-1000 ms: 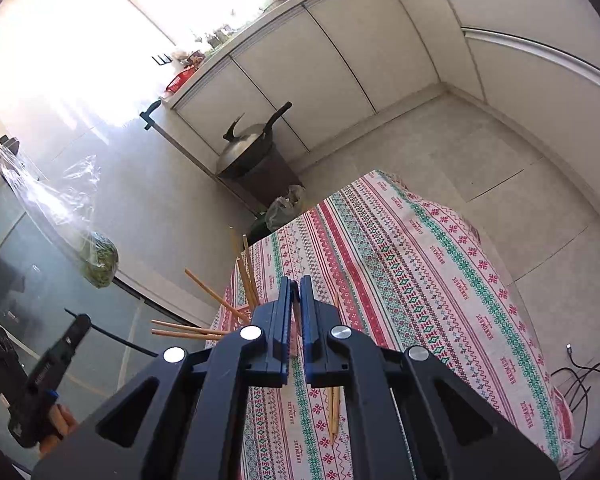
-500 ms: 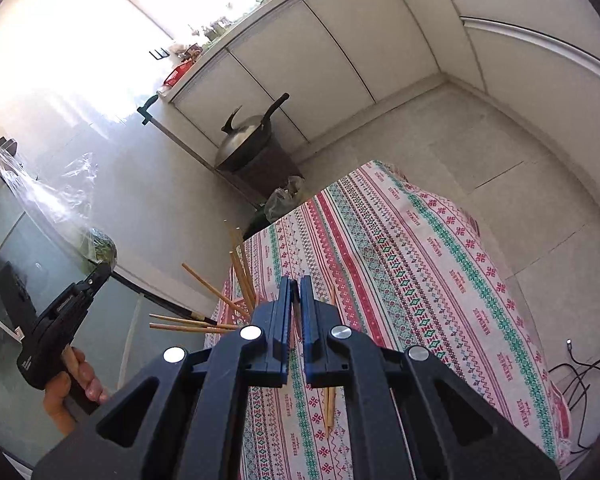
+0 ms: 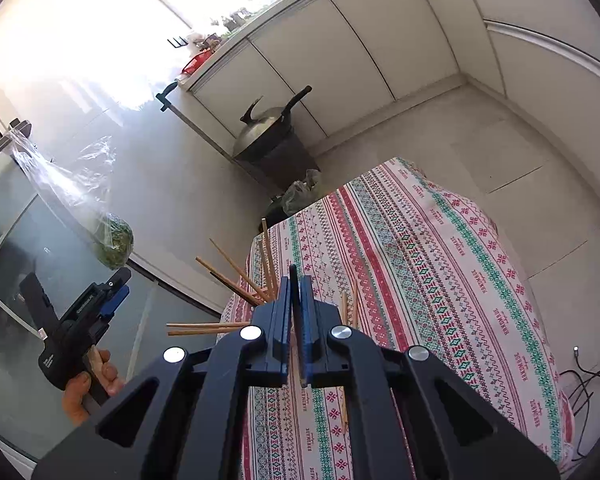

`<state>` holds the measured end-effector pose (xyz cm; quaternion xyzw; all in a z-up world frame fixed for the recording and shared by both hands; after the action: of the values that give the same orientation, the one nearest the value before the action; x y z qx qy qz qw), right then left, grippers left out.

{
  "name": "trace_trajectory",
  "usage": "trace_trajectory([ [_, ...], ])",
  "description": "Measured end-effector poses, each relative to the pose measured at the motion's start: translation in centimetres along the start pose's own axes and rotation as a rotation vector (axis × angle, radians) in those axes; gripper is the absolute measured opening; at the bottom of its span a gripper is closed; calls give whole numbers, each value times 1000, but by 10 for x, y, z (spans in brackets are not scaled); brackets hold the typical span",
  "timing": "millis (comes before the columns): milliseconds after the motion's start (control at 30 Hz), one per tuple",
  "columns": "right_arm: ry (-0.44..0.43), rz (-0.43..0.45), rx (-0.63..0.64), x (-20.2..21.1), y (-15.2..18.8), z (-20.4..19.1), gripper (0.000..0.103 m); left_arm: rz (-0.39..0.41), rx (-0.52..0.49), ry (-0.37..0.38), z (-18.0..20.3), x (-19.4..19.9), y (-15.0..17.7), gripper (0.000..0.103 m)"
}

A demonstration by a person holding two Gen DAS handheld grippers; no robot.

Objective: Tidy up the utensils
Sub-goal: 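Carry both held chopsticks over the pink holder, then drop the chopsticks into the pink holder by opening both tools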

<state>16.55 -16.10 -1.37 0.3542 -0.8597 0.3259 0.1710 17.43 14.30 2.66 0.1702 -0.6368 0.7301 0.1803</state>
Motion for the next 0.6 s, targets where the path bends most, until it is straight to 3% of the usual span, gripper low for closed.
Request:
trace_trajectory([
  [67,-6,3,13,-1,1,-10,5,33,-11,-15,0,14,-3,52],
  [300,-8,6,37,-21,-2,-49,5,121,-100,-87,4,44,-15,55],
  [600,37,25,95,-72,-20,-105,5,105,-87,-57,-3,36,-13,57],
])
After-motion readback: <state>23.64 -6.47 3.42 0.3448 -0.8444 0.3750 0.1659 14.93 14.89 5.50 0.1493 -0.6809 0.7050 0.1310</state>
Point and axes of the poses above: each gripper's, at about its wrist camera, not at the fingertips, and x roughly against the way its jaws point, z to its right, y to its underside, the point moved 7 cm from there along -x, roughly the way its jaws point, and after that the axes turned 14 degrees about -x, right-handed, at the moved point
